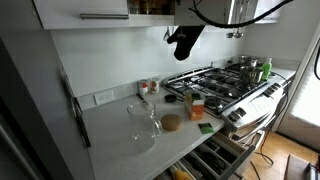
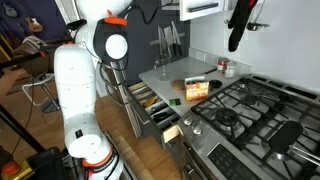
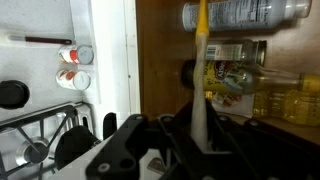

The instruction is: Open the right door of the upper cabinet on the left and remove the orange spatula then put it in the glass jug

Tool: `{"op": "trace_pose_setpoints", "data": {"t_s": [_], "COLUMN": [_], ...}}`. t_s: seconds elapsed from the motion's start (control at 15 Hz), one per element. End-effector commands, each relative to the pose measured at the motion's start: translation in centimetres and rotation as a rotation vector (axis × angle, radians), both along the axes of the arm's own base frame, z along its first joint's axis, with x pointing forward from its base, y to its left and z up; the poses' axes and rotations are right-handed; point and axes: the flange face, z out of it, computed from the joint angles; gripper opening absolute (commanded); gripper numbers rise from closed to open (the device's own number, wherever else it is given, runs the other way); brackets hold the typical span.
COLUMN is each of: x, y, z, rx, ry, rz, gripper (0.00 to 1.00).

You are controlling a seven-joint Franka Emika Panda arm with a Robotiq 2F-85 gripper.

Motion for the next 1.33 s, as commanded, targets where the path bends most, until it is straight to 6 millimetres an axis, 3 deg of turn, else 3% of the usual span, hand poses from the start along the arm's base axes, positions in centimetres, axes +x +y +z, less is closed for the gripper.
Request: {"op": "trace_pose_setpoints", "data": {"t_s": [0.0,0.47,1.0,1.27], "x": [-2.2,-5.2,-8.2,-9.1], "y": [0.4,3.0,2.0,4.6], "z": [1.1,0.2,-2.2,-4.4], "rx": [-0.01,-0.098,-0.191,-0.248], "ry": [-0.009,0.063,0.127,0.204], "rz": [0.073,0.326,0.413,0.539], "gripper": [0.03,0.03,0.03,0.03]}}
